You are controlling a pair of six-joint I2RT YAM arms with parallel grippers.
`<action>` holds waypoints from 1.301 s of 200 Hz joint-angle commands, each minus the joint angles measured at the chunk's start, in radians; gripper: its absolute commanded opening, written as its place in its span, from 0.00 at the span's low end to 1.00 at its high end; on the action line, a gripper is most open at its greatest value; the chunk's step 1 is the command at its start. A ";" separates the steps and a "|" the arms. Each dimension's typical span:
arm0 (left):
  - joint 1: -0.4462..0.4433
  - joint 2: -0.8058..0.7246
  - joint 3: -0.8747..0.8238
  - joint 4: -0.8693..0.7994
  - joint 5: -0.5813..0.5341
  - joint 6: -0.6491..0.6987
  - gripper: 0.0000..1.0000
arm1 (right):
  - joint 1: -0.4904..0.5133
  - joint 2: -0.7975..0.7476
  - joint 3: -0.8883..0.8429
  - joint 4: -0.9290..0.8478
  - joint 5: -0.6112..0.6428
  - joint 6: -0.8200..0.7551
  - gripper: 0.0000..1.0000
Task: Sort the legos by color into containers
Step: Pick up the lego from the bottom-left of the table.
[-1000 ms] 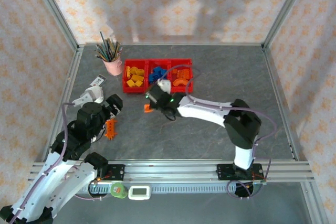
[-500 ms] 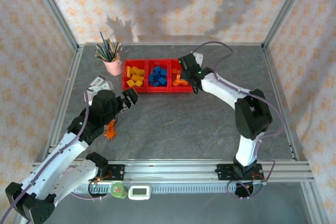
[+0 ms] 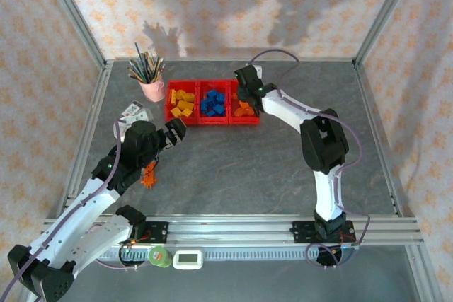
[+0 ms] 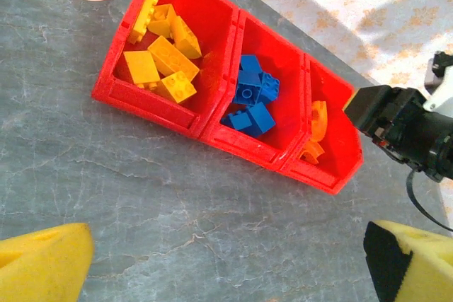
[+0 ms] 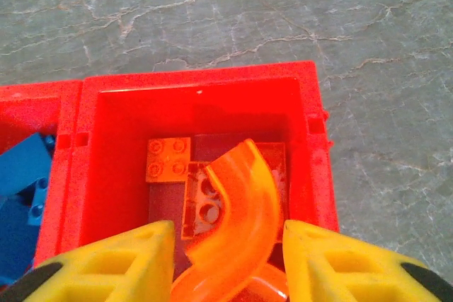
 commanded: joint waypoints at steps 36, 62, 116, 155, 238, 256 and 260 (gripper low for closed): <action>0.013 -0.007 -0.017 -0.161 -0.173 -0.074 0.99 | 0.078 -0.300 -0.259 0.093 -0.205 0.003 0.62; 0.014 0.008 -0.027 -0.231 -0.263 -0.126 0.99 | 0.135 -0.392 -0.404 0.155 -0.297 0.021 0.69; 0.028 0.087 -0.128 -0.300 -0.345 -0.268 0.99 | 0.332 -0.543 -0.686 0.381 -0.396 0.070 0.82; 0.063 0.142 -0.198 -0.227 -0.267 -0.278 0.99 | 0.432 -0.547 -0.798 0.557 -0.437 0.140 0.86; 0.130 0.368 -0.180 -0.139 -0.140 -0.116 0.95 | 0.453 -0.560 -0.827 0.568 -0.388 0.135 0.90; 0.132 0.406 -0.167 -0.137 -0.135 -0.097 0.91 | 0.453 -0.568 -0.840 0.583 -0.401 0.142 0.91; 0.132 0.411 -0.169 -0.132 -0.136 -0.092 0.91 | 0.454 -0.571 -0.845 0.592 -0.408 0.142 0.92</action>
